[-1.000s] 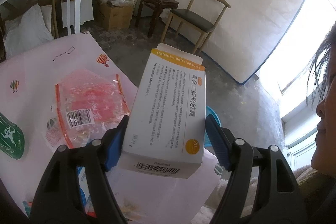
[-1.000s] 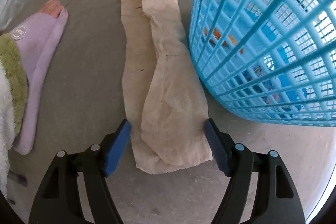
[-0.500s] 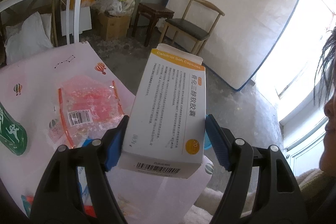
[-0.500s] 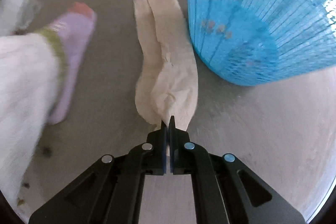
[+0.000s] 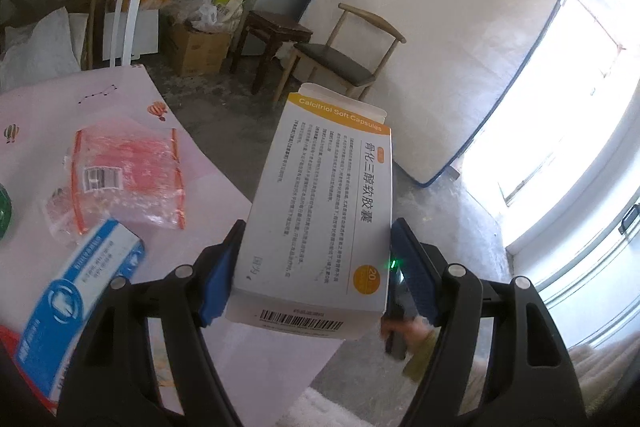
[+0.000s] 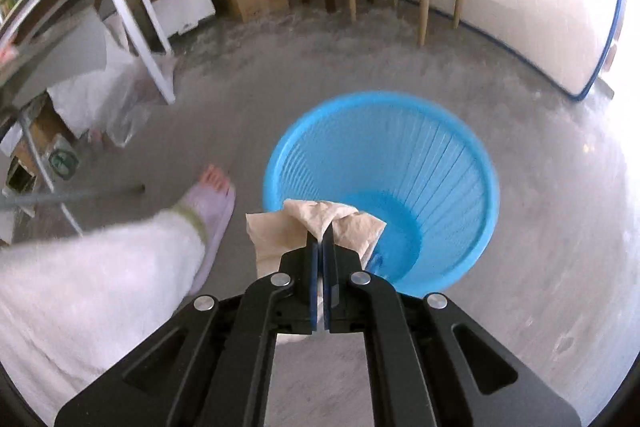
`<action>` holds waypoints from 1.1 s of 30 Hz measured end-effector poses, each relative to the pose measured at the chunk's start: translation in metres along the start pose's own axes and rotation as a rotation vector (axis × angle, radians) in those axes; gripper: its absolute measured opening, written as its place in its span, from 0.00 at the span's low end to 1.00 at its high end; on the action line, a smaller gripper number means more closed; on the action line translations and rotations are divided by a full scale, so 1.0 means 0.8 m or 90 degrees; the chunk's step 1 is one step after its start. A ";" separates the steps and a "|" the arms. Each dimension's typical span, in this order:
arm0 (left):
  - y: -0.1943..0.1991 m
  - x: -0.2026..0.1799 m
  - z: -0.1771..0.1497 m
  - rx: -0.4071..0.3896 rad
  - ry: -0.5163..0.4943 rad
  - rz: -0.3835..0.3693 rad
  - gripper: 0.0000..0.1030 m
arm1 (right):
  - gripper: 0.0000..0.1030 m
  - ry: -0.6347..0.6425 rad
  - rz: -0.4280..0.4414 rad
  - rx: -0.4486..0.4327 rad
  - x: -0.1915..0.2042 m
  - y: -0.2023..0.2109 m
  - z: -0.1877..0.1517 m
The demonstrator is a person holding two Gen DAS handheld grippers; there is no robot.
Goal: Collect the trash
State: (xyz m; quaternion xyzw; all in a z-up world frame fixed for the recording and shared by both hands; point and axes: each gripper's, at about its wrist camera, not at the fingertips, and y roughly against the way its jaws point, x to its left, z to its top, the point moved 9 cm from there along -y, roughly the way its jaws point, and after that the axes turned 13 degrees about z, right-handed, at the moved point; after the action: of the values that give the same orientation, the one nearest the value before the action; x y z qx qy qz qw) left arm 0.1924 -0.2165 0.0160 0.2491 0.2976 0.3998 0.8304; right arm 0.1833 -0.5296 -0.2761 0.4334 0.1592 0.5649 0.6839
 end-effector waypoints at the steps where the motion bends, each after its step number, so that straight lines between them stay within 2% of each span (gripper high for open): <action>1: 0.001 -0.004 -0.002 -0.004 0.002 -0.006 0.67 | 0.02 0.006 -0.001 -0.011 -0.002 0.010 0.019; 5: 0.006 -0.015 -0.010 -0.018 0.012 -0.019 0.67 | 0.02 0.024 -0.026 -0.068 -0.004 0.047 0.083; 11: 0.001 -0.017 -0.016 -0.004 0.010 -0.013 0.67 | 0.02 0.010 -0.053 -0.141 -0.018 0.103 0.142; 15: -0.001 -0.020 -0.012 -0.006 0.005 -0.010 0.67 | 0.02 -0.002 -0.051 -0.161 -0.021 0.102 0.171; 18: -0.009 -0.022 -0.013 0.000 0.004 -0.008 0.67 | 0.02 -0.005 -0.046 -0.130 -0.022 0.075 0.162; 23: -0.025 -0.023 -0.018 0.020 -0.002 -0.003 0.67 | 0.02 -0.024 -0.041 -0.058 -0.031 0.015 0.107; 29: -0.047 -0.037 -0.015 0.036 -0.011 -0.008 0.67 | 0.02 -0.080 -0.042 0.011 -0.066 -0.035 0.047; 30: -0.053 -0.042 -0.013 0.040 -0.011 -0.011 0.67 | 0.05 -0.090 -0.041 0.022 -0.072 -0.041 0.041; 32: -0.063 -0.053 -0.015 0.048 -0.013 -0.019 0.67 | 0.19 -0.113 -0.034 0.053 -0.085 -0.048 0.027; 33: -0.068 -0.059 -0.016 0.051 -0.012 -0.023 0.67 | 0.37 -0.119 -0.034 0.060 -0.088 -0.049 0.022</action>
State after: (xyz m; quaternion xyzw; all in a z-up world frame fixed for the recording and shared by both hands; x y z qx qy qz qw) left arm 0.1881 -0.2826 -0.0142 0.2808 0.3098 0.3699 0.8297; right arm 0.1992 -0.6002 -0.3154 0.5116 0.1330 0.4953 0.6893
